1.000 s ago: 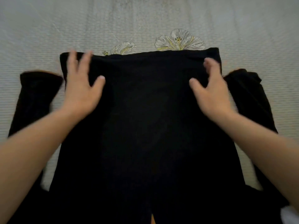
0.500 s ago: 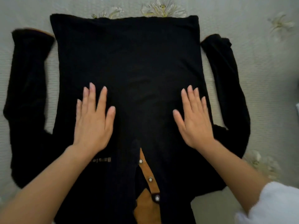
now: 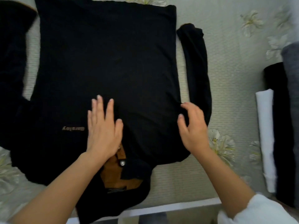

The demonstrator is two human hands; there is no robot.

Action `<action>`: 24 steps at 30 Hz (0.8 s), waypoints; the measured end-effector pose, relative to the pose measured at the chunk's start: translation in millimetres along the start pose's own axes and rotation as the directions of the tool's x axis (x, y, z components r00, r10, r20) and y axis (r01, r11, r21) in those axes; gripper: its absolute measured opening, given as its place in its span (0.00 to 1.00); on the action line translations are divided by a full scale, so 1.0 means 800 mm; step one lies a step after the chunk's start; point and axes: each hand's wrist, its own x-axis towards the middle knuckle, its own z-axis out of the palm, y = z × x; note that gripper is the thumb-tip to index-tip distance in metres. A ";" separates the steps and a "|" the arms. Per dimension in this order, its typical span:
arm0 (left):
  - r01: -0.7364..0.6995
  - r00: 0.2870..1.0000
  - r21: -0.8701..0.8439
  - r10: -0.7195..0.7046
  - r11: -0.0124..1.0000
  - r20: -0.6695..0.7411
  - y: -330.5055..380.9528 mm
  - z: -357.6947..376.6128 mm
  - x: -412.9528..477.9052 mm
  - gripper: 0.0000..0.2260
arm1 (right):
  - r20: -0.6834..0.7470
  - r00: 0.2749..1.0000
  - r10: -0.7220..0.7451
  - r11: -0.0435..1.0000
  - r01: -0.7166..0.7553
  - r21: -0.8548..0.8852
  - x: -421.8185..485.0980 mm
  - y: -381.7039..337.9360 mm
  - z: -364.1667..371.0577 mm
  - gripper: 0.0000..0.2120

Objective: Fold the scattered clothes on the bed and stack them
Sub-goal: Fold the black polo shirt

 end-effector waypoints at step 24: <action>-0.086 0.896 0.253 -0.036 0.964 0.442 0.132 0.098 -0.005 0.36 | 0.598 0.601 0.530 -0.413 -0.433 0.801 0.067 0.158 -0.136 0.35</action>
